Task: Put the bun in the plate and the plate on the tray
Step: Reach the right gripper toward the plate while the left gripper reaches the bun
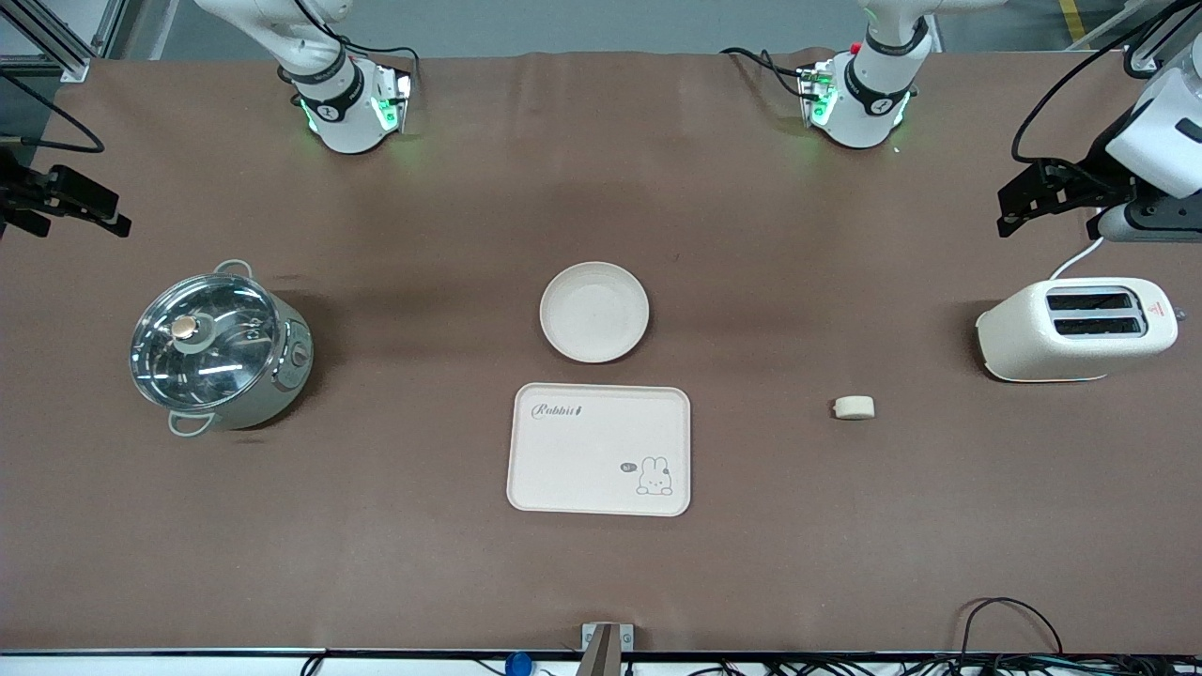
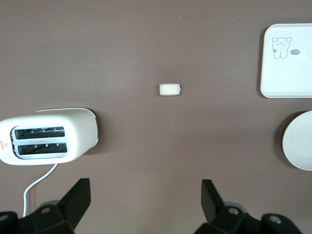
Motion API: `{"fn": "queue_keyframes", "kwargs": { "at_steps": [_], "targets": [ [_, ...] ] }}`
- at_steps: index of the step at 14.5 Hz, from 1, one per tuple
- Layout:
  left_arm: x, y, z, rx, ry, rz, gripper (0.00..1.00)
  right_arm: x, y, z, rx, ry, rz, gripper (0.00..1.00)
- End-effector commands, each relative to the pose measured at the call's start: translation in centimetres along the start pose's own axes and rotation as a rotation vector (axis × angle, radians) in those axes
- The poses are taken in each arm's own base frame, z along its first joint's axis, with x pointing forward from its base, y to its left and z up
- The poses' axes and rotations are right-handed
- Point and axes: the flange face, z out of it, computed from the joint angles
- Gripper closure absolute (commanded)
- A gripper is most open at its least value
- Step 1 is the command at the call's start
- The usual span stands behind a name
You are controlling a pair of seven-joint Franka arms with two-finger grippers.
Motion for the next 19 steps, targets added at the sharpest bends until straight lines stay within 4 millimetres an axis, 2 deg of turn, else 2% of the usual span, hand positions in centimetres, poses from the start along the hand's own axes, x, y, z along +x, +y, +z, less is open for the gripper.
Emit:
{"fn": "queue_keyframes", "kwargs": {
  "at_steps": [1,4,6,10,13,15,16,19],
  "targets": [
    [-0.3,0.0,-0.8,-0.003,0.0,0.003,0.0,-0.3,-0.3,-0.1,0.009,0.005,-0.002,0.0],
    [0.3,-0.4,0.2,0.002,-0.015,-0.008,0.0,-0.3,-0.3,-0.1,0.01,0.002,-0.002,0.0],
    [1.9,-0.6,1.0,-0.003,-0.021,-0.011,0.0,-0.3,-0.4,-0.1,0.012,0.0,-0.002,0.0],
    [5.0,-0.7,6.1,-0.016,-0.054,-0.023,0.0,-0.1,-2.5,0.2,0.104,0.0,-0.022,0.0],
    [6.9,-0.6,10.8,-0.01,-0.064,-0.157,0.0,1.5,-7.7,5.0,0.145,-0.038,-0.072,0.0],
    [7.2,-0.4,15.2,-0.013,-0.045,-0.232,0.0,2.5,-11.3,9.4,0.177,-0.03,-0.031,0.0],
    [7.4,-0.4,18.0,-0.014,-0.039,-0.277,0.0,3.4,-12.8,12.0,0.184,-0.033,-0.04,0.0],
    [8.3,-0.1,25.2,-0.025,-0.024,-0.418,0.0,5.5,-16.0,18.3,0.288,-0.111,-0.019,0.0]
  ]
}}
